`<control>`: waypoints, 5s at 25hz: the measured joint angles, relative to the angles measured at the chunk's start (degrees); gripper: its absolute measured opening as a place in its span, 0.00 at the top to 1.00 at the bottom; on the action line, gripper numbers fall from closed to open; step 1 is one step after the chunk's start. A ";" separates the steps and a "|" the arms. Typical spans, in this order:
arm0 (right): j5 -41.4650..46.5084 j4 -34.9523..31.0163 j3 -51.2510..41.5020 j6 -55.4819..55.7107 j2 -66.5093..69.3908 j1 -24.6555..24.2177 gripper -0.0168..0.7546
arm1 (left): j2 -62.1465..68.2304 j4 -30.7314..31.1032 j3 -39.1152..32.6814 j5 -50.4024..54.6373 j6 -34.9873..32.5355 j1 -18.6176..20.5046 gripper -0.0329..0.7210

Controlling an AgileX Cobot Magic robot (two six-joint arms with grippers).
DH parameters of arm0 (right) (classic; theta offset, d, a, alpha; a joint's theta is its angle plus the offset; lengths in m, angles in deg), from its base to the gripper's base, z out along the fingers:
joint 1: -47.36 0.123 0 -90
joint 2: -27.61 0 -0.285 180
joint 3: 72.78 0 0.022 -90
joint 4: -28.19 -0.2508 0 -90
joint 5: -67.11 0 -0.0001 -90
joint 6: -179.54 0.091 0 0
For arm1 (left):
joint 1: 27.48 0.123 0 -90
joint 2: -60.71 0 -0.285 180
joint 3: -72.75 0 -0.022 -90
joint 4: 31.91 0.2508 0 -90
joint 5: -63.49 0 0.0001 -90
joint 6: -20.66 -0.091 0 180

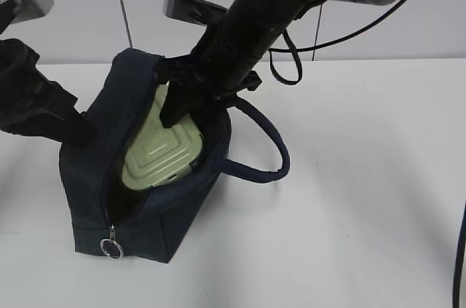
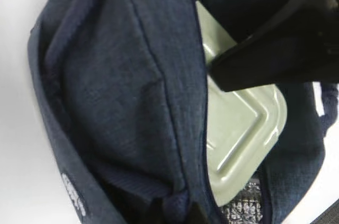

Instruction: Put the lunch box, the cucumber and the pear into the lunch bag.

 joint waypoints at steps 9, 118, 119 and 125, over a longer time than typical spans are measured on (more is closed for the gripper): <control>-1.27 -9.28 0.00 -7.09 1.91 0.14 0.50 | 0.00 0.19 0.00 0.24 0.00 0.00 0.93; -13.98 6.98 -29.01 -4.58 -29.52 -1.36 0.21 | 11.12 0.27 12.67 3.30 -1.27 0.00 0.82; -14.11 7.00 -29.91 -4.66 -30.19 -1.36 0.21 | 11.02 0.27 12.67 3.25 -1.33 0.00 0.75; -20.07 5.10 -38.42 -8.14 -36.63 -1.36 0.21 | 10.02 0.27 12.67 3.57 -2.58 0.00 0.43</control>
